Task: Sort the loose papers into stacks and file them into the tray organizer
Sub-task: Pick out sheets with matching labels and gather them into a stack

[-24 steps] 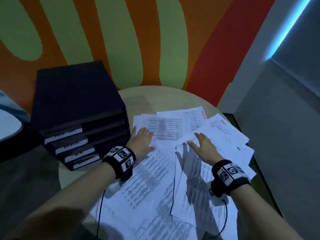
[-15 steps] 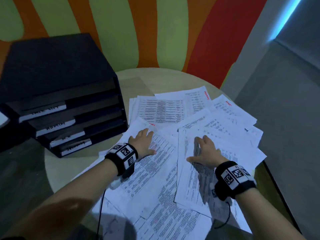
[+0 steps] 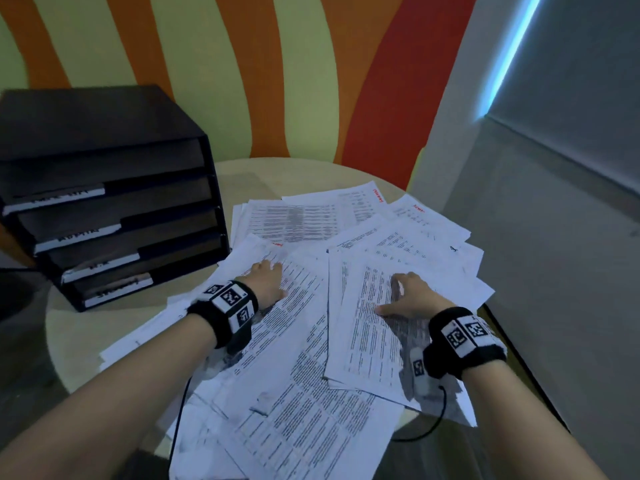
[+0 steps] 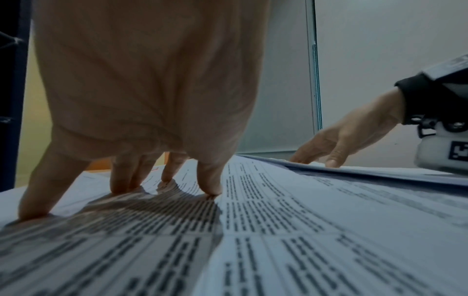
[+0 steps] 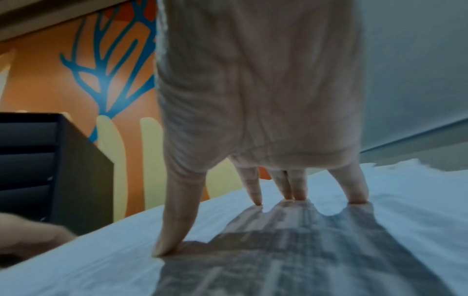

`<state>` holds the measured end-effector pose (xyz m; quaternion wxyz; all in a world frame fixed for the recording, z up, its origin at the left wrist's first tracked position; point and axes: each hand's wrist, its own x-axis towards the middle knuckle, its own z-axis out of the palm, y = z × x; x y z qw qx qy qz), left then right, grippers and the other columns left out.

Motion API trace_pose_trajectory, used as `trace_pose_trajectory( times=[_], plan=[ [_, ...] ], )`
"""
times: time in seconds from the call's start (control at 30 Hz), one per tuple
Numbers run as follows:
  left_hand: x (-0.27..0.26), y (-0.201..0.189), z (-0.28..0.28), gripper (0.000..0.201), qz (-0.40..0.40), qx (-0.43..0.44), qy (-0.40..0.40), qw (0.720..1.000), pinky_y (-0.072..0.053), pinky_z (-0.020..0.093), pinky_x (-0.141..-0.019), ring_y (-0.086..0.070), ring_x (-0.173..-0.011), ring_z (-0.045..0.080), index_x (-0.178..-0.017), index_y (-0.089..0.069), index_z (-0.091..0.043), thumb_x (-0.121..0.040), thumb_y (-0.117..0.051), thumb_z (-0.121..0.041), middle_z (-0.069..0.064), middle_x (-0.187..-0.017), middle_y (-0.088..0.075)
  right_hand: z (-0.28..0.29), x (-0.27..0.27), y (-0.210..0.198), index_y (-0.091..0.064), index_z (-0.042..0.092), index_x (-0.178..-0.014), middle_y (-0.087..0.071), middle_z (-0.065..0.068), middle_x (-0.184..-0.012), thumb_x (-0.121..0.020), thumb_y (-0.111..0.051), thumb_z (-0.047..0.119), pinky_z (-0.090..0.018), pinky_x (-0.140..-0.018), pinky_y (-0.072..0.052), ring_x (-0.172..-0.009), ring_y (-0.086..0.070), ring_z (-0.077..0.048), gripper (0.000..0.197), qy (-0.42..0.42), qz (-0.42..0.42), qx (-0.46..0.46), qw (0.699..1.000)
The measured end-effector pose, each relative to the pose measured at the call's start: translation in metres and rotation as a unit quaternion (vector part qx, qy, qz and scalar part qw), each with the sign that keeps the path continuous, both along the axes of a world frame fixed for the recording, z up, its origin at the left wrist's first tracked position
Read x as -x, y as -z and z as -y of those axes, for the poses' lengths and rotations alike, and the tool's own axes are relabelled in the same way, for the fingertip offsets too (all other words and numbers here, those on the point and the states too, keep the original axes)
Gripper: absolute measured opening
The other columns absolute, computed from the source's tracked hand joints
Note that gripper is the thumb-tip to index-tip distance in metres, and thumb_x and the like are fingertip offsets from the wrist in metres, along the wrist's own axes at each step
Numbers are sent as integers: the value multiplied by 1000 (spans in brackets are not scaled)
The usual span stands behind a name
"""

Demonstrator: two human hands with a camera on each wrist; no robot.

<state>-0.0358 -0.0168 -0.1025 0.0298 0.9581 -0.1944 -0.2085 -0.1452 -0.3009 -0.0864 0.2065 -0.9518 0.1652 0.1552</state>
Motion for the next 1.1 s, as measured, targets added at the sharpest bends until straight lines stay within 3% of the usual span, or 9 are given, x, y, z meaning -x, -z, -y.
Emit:
trace_pose_trajectory(
  times=[0.17,0.27,0.4,0.5,0.6,0.77,0.97,1.03,1.1],
  plan=[
    [7,-16,15,61,70,65,-7,995,-38,51,-101,-32,-131,34,-140,-33,-9,-91,-62,-30,15,-141,-33,41,46,7,-44,9,-132,-46,-14,-130,-65,-79,60,-39,-96,-45,-118,-47,-31,91,117,16,31,993],
    [13,-27,46,56,133,198,4,971,-35,42,-105,-33,-133,29,-143,-37,-12,-93,-59,-23,11,-141,-36,51,61,12,-46,10,-126,-47,-14,-128,-63,-82,58,-42,-99,-42,-121,-41,-31,87,165,39,36,985],
    [24,-33,90,50,38,273,14,961,-41,30,-89,-52,-112,23,-136,-44,-6,-94,-62,-25,13,-130,-52,52,63,17,-33,12,-143,-39,-15,-138,-63,-85,50,-48,-105,-38,-132,-31,-33,102,208,71,23,975],
    [29,-30,108,52,-25,257,-3,966,-44,34,-91,-52,-117,30,-134,-43,-5,-92,-65,-29,15,-129,-51,53,61,19,-25,12,-149,-32,-18,-145,-63,-88,43,-47,-108,-33,-137,-27,-34,111,228,100,-8,968],
    [33,-24,119,35,-33,271,-18,962,-46,42,-93,-54,-113,33,-113,-42,-11,-90,-65,-23,15,-116,-52,56,62,25,-21,11,-151,-29,-18,-148,-64,-89,40,-47,-109,-31,-139,-24,-34,114,230,118,-23,966],
    [36,-19,131,51,9,358,-69,931,-48,33,-88,-57,-104,27,-133,-47,-5,-87,-68,-11,13,-115,-59,60,63,28,-19,11,-152,-28,-17,-150,-63,-90,37,-48,-110,-31,-140,-24,-33,116,228,141,-48,962],
    [32,-20,132,8,93,405,-75,906,-49,27,-80,-65,-90,23,-90,-75,-2,-85,-68,-3,11,-92,-72,66,64,25,-25,16,-150,-40,-11,-145,-59,-91,32,-53,-103,-40,-135,-34,-34,113,246,177,-98,948],
    [29,-20,130,13,95,442,-100,886,-46,24,-70,-62,-73,19,-78,-74,-4,-86,-65,-3,6,-75,-68,67,66,24,-29,23,-145,-50,-6,-130,-50,-87,37,-57,-94,-47,-125,-44,-33,113,262,204,-139,933],
    [26,-21,127,26,55,518,-168,837,-37,20,-59,-45,-57,14,-66,-62,-11,-90,-59,-1,-1,-63,-52,69,68,23,-29,25,-144,-52,-3,-117,-59,-83,28,-56,-94,-46,-119,-47,-32,101,273,238,-167,917]
  ],
)
